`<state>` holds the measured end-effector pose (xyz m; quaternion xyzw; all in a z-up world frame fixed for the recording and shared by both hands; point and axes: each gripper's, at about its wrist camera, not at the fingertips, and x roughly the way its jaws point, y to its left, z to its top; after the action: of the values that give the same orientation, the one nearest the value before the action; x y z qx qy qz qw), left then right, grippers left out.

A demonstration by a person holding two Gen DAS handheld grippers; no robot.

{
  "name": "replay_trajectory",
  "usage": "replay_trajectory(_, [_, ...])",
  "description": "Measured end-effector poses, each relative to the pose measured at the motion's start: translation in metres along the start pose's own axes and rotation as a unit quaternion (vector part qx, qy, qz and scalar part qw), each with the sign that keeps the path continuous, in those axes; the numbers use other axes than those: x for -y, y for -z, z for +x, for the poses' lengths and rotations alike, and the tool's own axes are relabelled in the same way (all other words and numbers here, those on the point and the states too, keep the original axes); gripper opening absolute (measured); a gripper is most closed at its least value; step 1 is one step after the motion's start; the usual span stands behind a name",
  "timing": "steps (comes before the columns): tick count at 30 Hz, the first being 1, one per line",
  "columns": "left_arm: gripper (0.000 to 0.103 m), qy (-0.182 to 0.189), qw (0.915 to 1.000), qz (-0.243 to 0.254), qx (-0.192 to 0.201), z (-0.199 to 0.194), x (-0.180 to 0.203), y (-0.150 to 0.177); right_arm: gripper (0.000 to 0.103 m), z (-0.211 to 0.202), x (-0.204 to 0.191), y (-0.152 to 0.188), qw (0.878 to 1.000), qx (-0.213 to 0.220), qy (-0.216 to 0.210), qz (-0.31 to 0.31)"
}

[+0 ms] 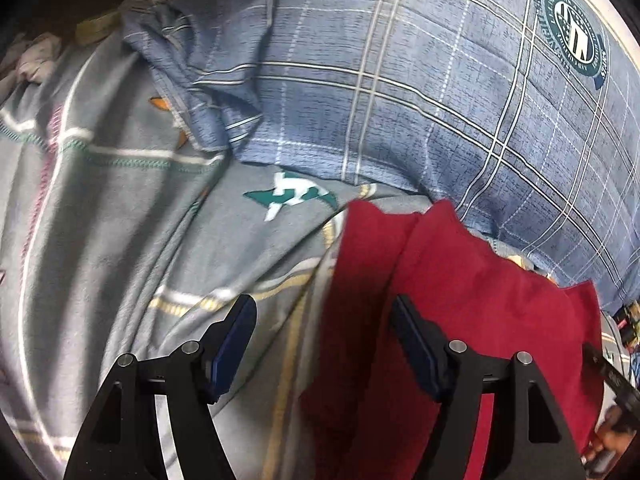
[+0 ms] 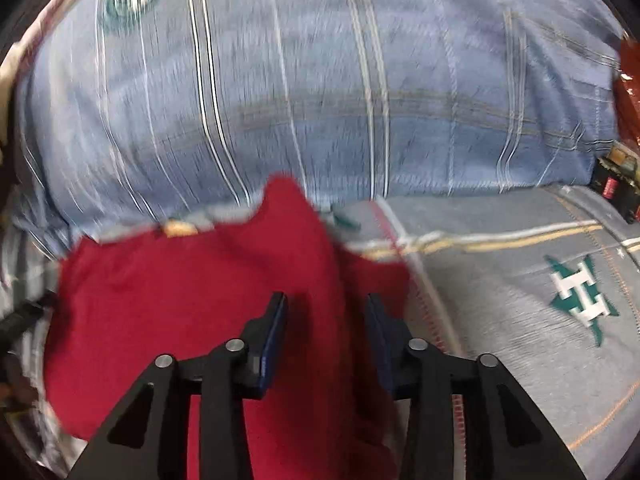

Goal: Fold small clothes

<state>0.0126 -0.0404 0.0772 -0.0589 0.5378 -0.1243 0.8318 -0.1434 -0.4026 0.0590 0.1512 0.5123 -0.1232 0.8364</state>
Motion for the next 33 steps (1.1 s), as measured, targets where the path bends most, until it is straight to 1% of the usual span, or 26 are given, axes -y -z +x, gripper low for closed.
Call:
replay_trajectory(1, [0.07, -0.001, 1.0, -0.001, 0.0, -0.005, -0.003, 0.003, 0.039, 0.009, 0.0, 0.002, 1.0, -0.008, 0.003, 0.004])
replay_trajectory(2, [0.07, -0.006, 1.0, -0.001, -0.001, -0.009, -0.007, 0.006, 0.041, 0.009, 0.002, 0.002, 1.0, 0.003, 0.0, 0.018])
replay_trajectory(3, [0.07, -0.01, 0.9999, 0.001, -0.004, -0.012, -0.009, 0.009, 0.045, 0.007, 0.004, 0.002, 1.0, 0.001, 0.003, 0.031])
replay_trajectory(4, [0.07, -0.016, 0.9998, 0.002, -0.007, -0.017, -0.012, 0.012, 0.045, 0.007, 0.002, -0.002, 0.999, -0.003, 0.01, 0.043])
replay_trajectory(6, [0.07, -0.011, 0.9999, -0.002, -0.01, -0.026, -0.013, 0.016, 0.049, -0.005, -0.001, -0.002, 0.998, -0.001, 0.014, 0.065])
replay_trajectory(7, [0.07, -0.005, 0.9999, -0.006, -0.013, -0.031, -0.014, 0.02, 0.049, -0.013, -0.009, -0.001, 0.998, 0.005, -0.006, 0.064])
replay_trajectory(9, [0.07, 0.006, 0.9997, -0.013, -0.022, -0.04, -0.015, 0.026, 0.059, -0.025, -0.036, -0.001, 0.998, 0.014, -0.051, 0.038])
replay_trajectory(10, [0.07, 0.012, 0.9996, -0.014, -0.023, -0.045, -0.014, 0.031, 0.062, -0.027, -0.049, -0.002, 0.997, 0.015, -0.068, 0.027])
replay_trajectory(11, [0.07, 0.013, 0.9996, -0.011, -0.022, -0.048, -0.013, 0.036, 0.063, -0.027, -0.065, -0.003, 0.996, 0.011, -0.092, 0.014])
replay_trajectory(12, [0.07, 0.011, 0.9997, -0.005, -0.022, -0.049, -0.013, 0.04, 0.062, -0.025, -0.088, -0.006, 0.992, 0.003, -0.13, -0.005])
replay_trajectory(13, [0.07, 0.011, 0.9997, 0.001, -0.023, -0.051, -0.013, 0.043, 0.061, -0.022, -0.105, -0.007, 0.989, -0.003, -0.149, -0.017])
replay_trajectory(14, [0.07, 0.008, 0.9996, 0.011, -0.025, -0.049, -0.011, 0.046, 0.061, -0.02, -0.126, -0.009, 0.987, -0.005, -0.155, -0.035])
replay_trajectory(16, [0.07, 0.004, 0.9995, 0.018, -0.028, -0.044, -0.01, 0.048, 0.062, -0.015, -0.162, -0.011, 0.986, 0.002, -0.153, -0.072])
replay_trajectory(17, [0.071, 0.006, 0.9994, 0.018, -0.031, -0.04, -0.009, 0.049, 0.061, -0.013, -0.18, -0.012, 0.983, 0.004, -0.16, -0.089])
replay_trajectory(19, [0.071, 0.01, 0.9992, 0.014, -0.037, -0.034, -0.008, 0.046, 0.061, -0.006, -0.209, -0.013, 0.98, -0.003, -0.168, -0.108])
replay_trajectory(22, [0.072, 0.011, 0.9992, 0.018, -0.035, -0.032, -0.006, 0.04, 0.06, 0.013, -0.244, -0.017, 0.975, -0.011, -0.173, -0.135])
replay_trajectory(23, [0.073, 0.013, 0.9991, 0.017, -0.036, -0.031, -0.008, 0.039, 0.06, 0.021, -0.257, -0.018, 0.975, -0.017, -0.168, -0.145])
replay_trajectory(24, [0.075, 0.013, 0.9991, 0.014, -0.037, -0.028, -0.009, 0.038, 0.057, 0.032, -0.268, -0.019, 0.975, -0.025, -0.159, -0.153])
replay_trajectory(26, [0.076, 0.012, 0.9991, 0.006, -0.04, -0.021, -0.013, 0.036, 0.05, 0.053, -0.287, -0.02, 0.975, -0.044, -0.144, -0.166])
replay_trajectory(27, [0.076, 0.011, 0.999, 0.003, -0.043, -0.018, -0.014, 0.035, 0.051, 0.065, -0.295, -0.018, 0.974, -0.057, -0.139, -0.169])
replay_trajectory(28, [0.076, 0.012, 0.9988, 0.0, -0.048, -0.016, -0.015, 0.034, 0.053, 0.073, -0.3, -0.017, 0.973, -0.066, -0.136, -0.172])
replay_trajectory(30, [0.076, 0.013, 0.9986, -0.001, -0.051, -0.014, -0.013, 0.033, 0.053, 0.074, -0.303, -0.015, 0.973, -0.051, -0.132, -0.18])
replay_trajectory(31, [0.076, 0.012, 0.9987, 0.001, -0.049, -0.014, -0.012, 0.033, 0.053, 0.07, -0.299, -0.016, 0.974, -0.052, -0.138, -0.175])
replay_trajectory(33, [0.076, 0.009, 0.9988, 0.007, -0.047, -0.015, -0.011, 0.033, 0.051, 0.057, -0.279, -0.016, 0.973, -0.049, -0.165, -0.156])
